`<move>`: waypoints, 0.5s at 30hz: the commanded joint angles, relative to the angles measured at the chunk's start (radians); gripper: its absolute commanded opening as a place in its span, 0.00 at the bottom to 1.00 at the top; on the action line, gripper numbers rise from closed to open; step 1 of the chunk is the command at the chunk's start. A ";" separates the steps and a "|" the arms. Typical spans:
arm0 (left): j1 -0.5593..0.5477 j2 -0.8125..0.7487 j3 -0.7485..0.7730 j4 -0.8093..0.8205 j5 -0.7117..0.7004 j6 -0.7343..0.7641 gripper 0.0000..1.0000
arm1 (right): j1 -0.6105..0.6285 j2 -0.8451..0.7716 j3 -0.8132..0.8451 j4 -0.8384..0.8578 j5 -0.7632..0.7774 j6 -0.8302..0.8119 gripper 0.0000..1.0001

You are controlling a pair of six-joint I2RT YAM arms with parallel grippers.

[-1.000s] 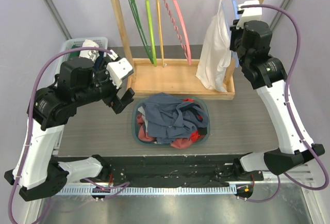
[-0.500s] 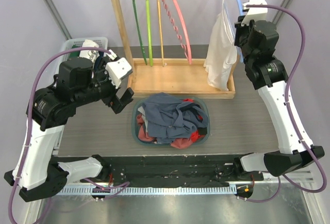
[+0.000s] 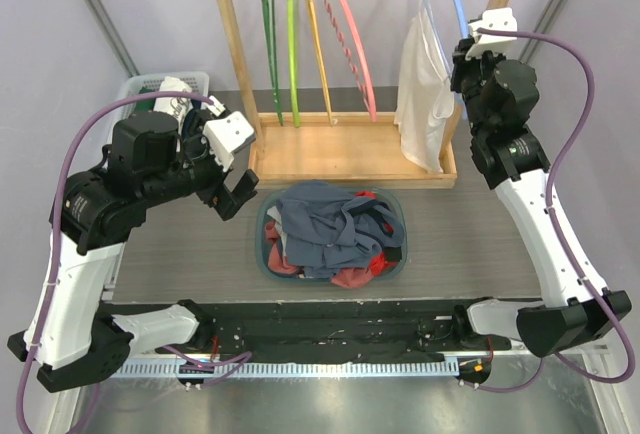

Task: Remove the tank top from the hanger
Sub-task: Pick up the hanger from the clothesline.

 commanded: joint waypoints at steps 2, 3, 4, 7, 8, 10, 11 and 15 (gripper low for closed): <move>0.007 -0.016 0.000 0.022 -0.007 -0.007 1.00 | 0.000 -0.088 -0.007 0.273 -0.046 -0.012 0.01; 0.008 -0.018 0.000 0.022 -0.007 -0.007 1.00 | 0.000 -0.089 -0.002 0.273 -0.043 -0.012 0.01; 0.008 -0.019 0.000 0.024 -0.008 -0.005 1.00 | 0.000 -0.092 0.002 0.277 -0.039 -0.012 0.01; 0.010 -0.019 0.000 0.025 -0.007 -0.007 1.00 | -0.002 -0.092 0.010 0.273 -0.041 -0.010 0.01; 0.010 -0.021 0.000 0.025 -0.005 -0.007 1.00 | 0.000 -0.094 0.012 0.261 -0.042 -0.009 0.01; 0.012 -0.021 -0.002 0.025 -0.007 -0.007 0.99 | -0.002 -0.098 0.018 0.228 -0.049 -0.003 0.01; 0.012 -0.023 0.000 0.025 -0.004 -0.008 1.00 | 0.000 -0.105 0.015 0.196 -0.059 0.002 0.01; 0.013 -0.026 -0.002 0.024 -0.004 -0.008 1.00 | 0.000 -0.180 -0.016 0.095 -0.118 0.019 0.01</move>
